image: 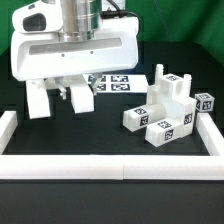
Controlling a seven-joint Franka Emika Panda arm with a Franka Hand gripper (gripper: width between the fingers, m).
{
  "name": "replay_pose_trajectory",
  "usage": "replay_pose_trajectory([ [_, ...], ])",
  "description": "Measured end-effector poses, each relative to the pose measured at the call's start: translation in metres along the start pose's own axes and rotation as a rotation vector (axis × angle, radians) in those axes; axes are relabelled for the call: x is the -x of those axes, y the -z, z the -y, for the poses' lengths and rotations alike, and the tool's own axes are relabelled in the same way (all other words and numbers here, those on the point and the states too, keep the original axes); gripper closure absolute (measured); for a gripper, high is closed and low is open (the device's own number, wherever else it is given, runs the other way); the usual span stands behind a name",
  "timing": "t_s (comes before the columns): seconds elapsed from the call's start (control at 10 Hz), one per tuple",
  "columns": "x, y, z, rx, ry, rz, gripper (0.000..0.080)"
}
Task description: Assemble chair
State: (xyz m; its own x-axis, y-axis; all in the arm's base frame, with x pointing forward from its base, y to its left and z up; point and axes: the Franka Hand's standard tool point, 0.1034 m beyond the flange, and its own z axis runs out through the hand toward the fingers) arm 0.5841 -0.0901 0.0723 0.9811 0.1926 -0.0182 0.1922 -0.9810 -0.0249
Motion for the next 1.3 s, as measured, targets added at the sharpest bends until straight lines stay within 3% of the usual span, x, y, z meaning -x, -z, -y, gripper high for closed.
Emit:
replay_pose_trajectory([
  [0.6,0.0,0.0,0.004,-0.012,-0.38,0.001,0.0511],
  [0.8,0.003,0.005,0.014,-0.028,-0.538,-0.001,0.0511],
  [1.3,-0.002,0.04,0.04,-0.078,-0.892,0.01,0.0511],
])
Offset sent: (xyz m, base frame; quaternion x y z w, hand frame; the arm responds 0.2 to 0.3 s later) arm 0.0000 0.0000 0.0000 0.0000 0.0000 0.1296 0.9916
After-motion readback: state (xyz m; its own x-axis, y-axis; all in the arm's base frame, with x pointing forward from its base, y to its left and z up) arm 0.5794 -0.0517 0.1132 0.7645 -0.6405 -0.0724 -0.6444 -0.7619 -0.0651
